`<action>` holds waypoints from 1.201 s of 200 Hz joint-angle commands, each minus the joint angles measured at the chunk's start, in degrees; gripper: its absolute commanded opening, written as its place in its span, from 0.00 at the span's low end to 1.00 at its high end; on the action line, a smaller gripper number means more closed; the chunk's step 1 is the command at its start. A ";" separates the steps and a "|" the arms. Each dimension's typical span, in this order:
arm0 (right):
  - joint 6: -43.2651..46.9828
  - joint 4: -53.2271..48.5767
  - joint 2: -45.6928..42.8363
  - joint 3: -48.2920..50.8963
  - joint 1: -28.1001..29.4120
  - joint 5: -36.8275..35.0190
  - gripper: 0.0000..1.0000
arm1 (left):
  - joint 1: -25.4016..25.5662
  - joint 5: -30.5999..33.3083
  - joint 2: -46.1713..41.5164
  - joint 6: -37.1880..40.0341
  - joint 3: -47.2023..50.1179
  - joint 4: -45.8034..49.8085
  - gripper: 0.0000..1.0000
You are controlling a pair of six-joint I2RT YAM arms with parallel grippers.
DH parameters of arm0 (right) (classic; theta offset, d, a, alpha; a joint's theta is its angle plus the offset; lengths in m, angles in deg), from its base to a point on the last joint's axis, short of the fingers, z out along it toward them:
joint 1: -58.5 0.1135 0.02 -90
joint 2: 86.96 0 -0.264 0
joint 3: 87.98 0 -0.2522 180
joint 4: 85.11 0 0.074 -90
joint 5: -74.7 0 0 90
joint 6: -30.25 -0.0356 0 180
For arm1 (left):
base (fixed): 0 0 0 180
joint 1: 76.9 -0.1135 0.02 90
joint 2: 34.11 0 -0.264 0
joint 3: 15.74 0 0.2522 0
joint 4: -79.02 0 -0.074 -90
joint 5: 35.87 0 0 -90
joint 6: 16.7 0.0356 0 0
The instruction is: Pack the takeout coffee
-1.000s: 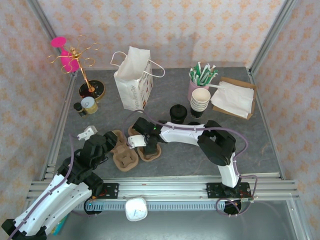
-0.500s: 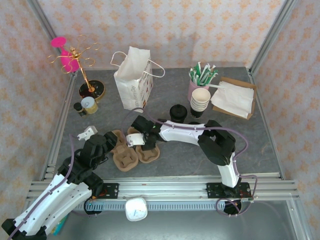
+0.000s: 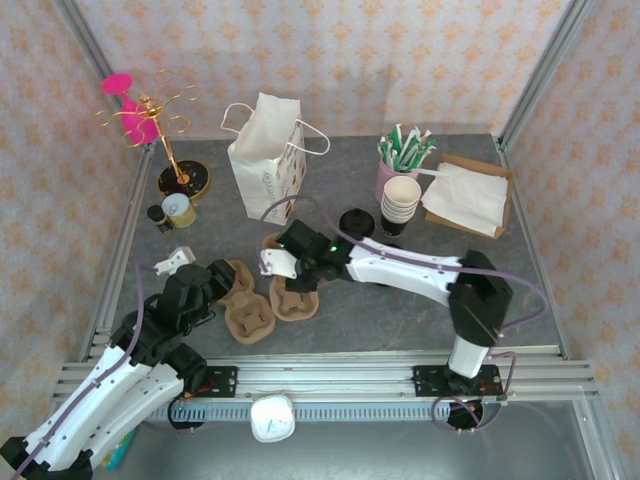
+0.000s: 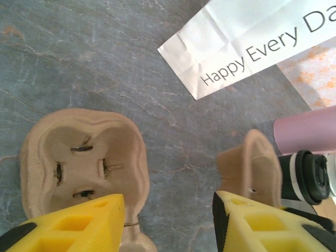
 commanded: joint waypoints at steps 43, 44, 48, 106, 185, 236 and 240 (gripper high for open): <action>-19.69 -2.51 -13.61 5.16 -1.53 -0.52 0.41 | -0.36 -9.27 6.36 2.90 -1.65 -4.38 0.46; -19.93 -2.68 -13.74 5.16 -1.59 -0.51 0.41 | -0.33 -9.44 6.57 2.91 -1.63 -4.59 0.46; -21.05 -3.16 -14.33 5.26 -1.94 -0.50 0.41 | -0.11 -10.09 7.22 2.89 -1.47 -5.23 0.45; -34.97 -7.43 -23.65 5.20 -11.04 0.41 0.38 | 12.11 -6.51 19.93 -3.53 -0.86 -17.08 0.45; -39.94 -11.09 -27.51 5.11 -20.75 -1.11 0.38 | 32.16 3.52 40.78 -15.42 -5.40 -16.18 0.46; -40.14 -10.86 -26.18 3.91 -22.29 -0.71 0.37 | 34.60 7.11 54.21 -16.86 -13.38 -7.48 0.48; -40.12 -10.79 -26.25 3.93 -22.30 -0.60 0.37 | 34.67 7.54 54.37 -17.00 -13.39 -6.81 0.48</action>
